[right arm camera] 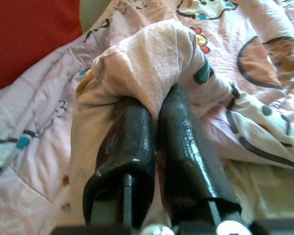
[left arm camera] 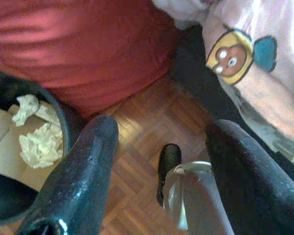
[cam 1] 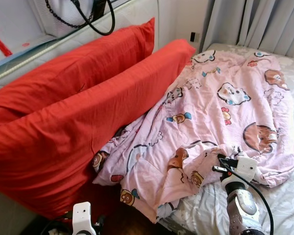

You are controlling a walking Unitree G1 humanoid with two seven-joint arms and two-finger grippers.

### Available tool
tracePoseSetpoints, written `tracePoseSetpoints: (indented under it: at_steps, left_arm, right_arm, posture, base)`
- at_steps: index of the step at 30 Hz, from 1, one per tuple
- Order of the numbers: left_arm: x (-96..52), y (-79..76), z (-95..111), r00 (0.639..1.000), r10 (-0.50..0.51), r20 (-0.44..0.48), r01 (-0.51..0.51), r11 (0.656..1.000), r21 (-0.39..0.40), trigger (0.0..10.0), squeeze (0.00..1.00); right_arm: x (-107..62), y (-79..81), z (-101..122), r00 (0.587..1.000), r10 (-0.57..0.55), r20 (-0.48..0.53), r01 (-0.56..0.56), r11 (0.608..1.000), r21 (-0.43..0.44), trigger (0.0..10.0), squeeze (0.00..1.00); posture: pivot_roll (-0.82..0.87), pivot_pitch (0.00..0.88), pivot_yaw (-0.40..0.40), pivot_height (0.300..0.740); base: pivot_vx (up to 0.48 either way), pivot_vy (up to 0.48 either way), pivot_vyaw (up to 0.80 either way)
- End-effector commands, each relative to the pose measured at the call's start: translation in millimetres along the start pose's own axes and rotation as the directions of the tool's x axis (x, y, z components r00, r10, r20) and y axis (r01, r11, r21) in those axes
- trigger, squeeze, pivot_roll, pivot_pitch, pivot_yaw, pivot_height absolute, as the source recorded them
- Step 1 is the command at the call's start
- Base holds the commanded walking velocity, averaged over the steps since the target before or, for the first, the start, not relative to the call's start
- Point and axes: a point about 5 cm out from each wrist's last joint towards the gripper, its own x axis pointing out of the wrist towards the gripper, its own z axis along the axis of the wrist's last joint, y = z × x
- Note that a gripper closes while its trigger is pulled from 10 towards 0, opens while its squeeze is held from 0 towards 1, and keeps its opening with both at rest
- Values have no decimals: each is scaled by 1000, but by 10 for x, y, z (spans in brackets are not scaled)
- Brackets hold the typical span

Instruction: Clean up the room

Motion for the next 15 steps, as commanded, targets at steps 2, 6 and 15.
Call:
tracePoseSetpoints:
  at_steps: [2,6,15]
  left_arm:
    - [-36,87,-90,999,22,-34,-22,1000,0,10000,0]
    - [-38,89,-98,999,21,-39,-21,1000,2,10000,0]
    - [-36,83,-100,999,17,-43,-17,1000,4,10000,0]
  right_arm:
    - [-18,-44,-9,999,-39,7,39,999,-7,10000,0]
    - [-21,-93,19,997,-79,24,80,997,-16,10000,0]
    - [-26,-175,39,990,-139,33,140,989,-43,10000,0]
  posture:
    - [72,52,56,740]
    - [72,51,58,740]
    - [76,57,57,740]
  base:
    - [-268,0,0]
    - [-267,0,0]
    - [-270,0,0]
